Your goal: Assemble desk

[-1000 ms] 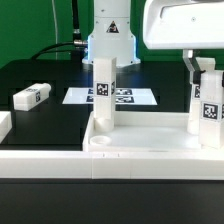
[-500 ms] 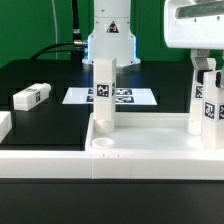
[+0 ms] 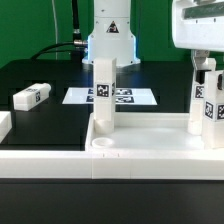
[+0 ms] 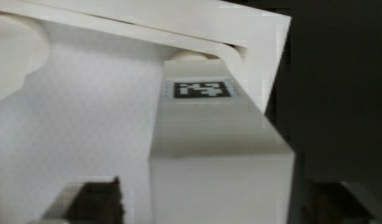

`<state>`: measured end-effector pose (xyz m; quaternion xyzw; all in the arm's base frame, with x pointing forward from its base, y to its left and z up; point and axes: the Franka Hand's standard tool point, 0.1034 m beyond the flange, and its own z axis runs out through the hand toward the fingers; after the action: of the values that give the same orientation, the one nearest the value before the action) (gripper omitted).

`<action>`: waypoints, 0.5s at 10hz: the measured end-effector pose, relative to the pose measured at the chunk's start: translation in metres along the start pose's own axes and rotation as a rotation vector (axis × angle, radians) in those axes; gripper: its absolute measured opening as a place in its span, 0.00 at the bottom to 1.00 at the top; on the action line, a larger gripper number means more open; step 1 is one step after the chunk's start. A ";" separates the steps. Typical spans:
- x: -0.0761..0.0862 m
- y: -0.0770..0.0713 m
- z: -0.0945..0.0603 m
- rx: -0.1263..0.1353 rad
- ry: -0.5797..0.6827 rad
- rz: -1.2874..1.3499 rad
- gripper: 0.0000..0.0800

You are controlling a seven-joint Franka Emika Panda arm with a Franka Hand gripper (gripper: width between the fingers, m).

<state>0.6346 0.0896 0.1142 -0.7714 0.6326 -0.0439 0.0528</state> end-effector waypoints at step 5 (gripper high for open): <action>-0.012 0.000 -0.001 -0.035 -0.022 -0.457 0.81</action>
Offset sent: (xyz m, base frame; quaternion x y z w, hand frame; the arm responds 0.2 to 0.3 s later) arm 0.0024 0.0207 0.0021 -0.0214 -0.0150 -0.2621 0.9647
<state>0.6322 0.1010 0.1153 -0.8960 0.4413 -0.0353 0.0348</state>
